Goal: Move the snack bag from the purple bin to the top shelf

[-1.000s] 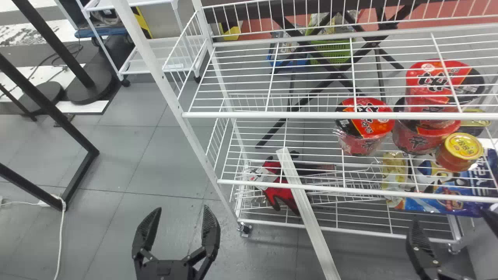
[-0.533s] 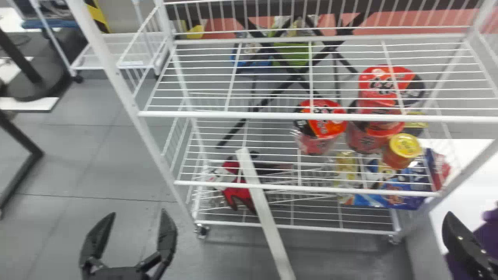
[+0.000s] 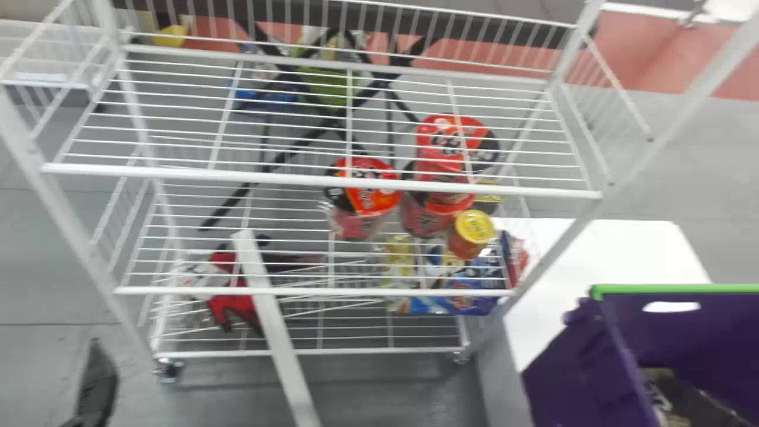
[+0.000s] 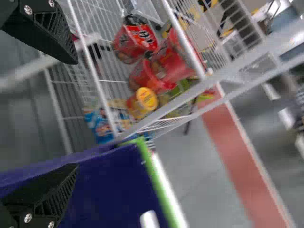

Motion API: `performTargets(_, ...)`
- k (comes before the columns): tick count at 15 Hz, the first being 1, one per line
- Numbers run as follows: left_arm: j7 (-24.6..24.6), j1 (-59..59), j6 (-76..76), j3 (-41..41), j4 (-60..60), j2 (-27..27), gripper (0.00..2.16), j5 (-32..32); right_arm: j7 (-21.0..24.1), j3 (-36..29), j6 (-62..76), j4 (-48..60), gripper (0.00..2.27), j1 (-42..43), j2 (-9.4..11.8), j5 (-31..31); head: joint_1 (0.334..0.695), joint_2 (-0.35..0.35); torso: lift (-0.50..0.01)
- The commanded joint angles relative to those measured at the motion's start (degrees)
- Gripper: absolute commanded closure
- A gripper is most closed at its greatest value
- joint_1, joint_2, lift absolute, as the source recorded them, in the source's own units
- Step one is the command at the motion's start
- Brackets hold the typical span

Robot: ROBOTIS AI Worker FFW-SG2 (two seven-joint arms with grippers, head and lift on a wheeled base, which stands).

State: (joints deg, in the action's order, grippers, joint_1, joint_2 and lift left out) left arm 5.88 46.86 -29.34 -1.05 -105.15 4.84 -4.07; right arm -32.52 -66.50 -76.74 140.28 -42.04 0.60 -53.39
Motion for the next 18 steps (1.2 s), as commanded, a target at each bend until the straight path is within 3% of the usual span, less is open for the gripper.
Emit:
performTargets(1, -0.08, -0.36, 0.30, 0.08, 0.03, 0.08, 0.07, 0.12, -2.55, -14.10, -13.34, -6.77, 0.02, 10.13, -0.66, -0.40, 0.695, -0.293, -0.453)
performTargets(2, -0.08, -0.80, 1.35, 0.61, 0.03, 0.17, 0.07, 0.29, -2.28, -15.24, -13.34, -10.02, 0.02, 9.52, -0.66, -0.23, 0.695, -0.350, -0.453)
performTargets(4, -0.17, -1.15, 2.58, 0.87, 0.12, 0.17, 0.07, 0.73, -1.14, -15.77, -13.34, -15.30, 0.03, 8.55, -0.52, 1.62, 0.695, -0.350, -0.453)
performTargets(8, -0.44, -1.86, 5.05, 1.23, 0.73, 0.17, 0.07, 0.91, 5.10, -9.53, -12.87, -26.11, 0.03, 7.49, 3.53, 12.25, 0.695, -0.350, -0.453)
performTargets(13, -0.44, -2.39, 6.45, 1.23, 0.99, 0.17, 0.07, 1.17, 11.96, -2.05, -10.94, -37.62, 0.03, 10.04, 10.38, 18.67, 0.695, -0.350, -0.453)
performTargets(18, -0.44, -2.82, 7.51, 1.23, 1.79, 0.08, 0.07, 0.99, 14.07, 8.49, -8.12, -45.71, 0.03, 13.82, 12.84, 25.70, 0.695, -0.350, -0.453)
